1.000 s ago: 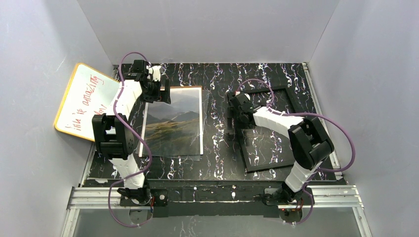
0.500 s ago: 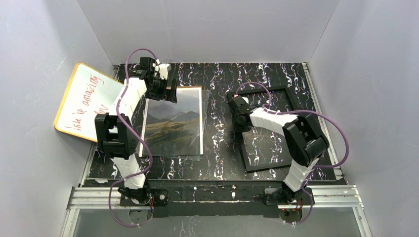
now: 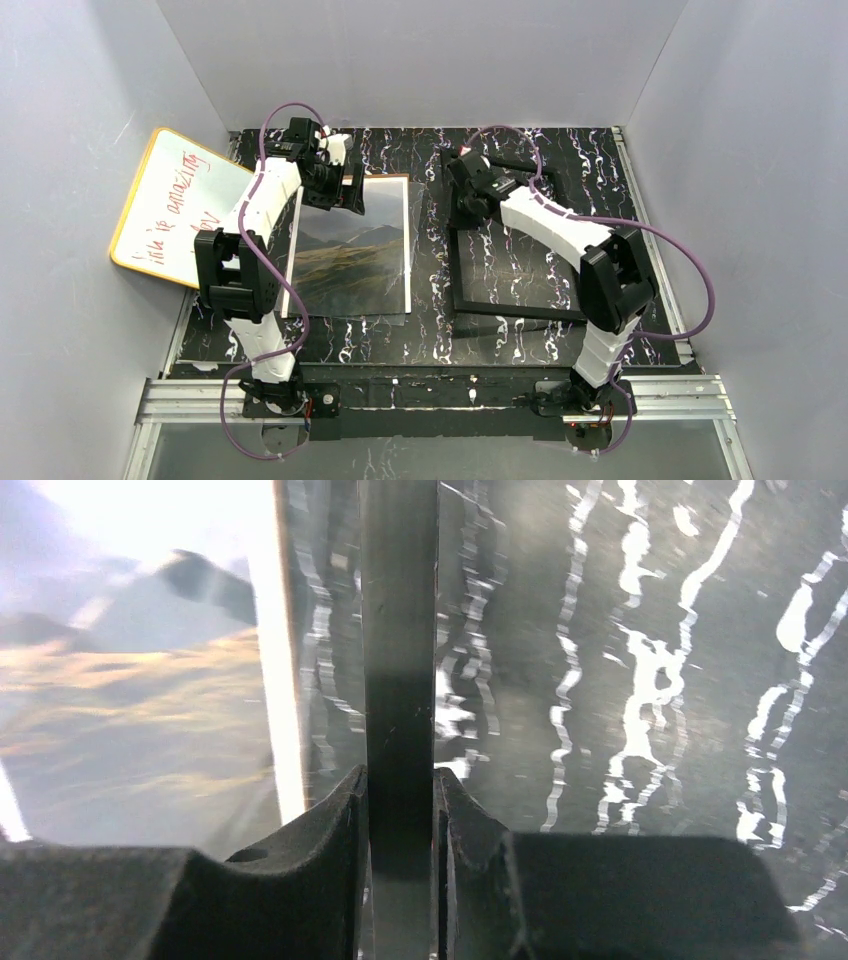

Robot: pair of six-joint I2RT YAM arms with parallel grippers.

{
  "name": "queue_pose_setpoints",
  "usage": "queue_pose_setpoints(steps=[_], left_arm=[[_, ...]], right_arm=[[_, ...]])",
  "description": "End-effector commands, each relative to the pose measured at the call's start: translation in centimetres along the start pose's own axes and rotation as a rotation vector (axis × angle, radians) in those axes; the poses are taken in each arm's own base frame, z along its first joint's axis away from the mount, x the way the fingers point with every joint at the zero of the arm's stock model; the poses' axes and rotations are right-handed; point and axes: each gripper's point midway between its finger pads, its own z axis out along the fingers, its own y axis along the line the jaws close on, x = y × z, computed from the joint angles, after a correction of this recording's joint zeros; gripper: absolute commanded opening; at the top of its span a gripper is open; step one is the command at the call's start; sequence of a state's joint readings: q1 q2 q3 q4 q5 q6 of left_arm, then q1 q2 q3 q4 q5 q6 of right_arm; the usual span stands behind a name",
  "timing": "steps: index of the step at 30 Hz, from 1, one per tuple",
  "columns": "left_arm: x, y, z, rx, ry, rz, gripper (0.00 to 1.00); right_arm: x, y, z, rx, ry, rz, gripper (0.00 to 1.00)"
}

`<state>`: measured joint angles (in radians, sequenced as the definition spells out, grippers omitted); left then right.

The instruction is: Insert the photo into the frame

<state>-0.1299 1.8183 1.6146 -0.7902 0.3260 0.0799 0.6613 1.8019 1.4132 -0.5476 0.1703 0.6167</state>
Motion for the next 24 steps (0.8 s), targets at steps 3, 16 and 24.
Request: queue_pose_setpoints(steps=[3,16,24], left_arm=[[-0.1,-1.4,-1.7,0.031,0.008,-0.023,0.98],[-2.7,-3.0,-4.1,0.072,-0.079,-0.025,0.98],[-5.0,-4.8,-5.5,0.126,-0.141,-0.040,0.98]], right_arm=[[-5.5,8.5,-9.0,-0.348,-0.090,0.127,0.04],[-11.2,17.7,-21.1,-0.863,-0.121,0.278,0.04],[-11.9,18.3,-24.2,-1.065,-0.090,0.390,0.04]])
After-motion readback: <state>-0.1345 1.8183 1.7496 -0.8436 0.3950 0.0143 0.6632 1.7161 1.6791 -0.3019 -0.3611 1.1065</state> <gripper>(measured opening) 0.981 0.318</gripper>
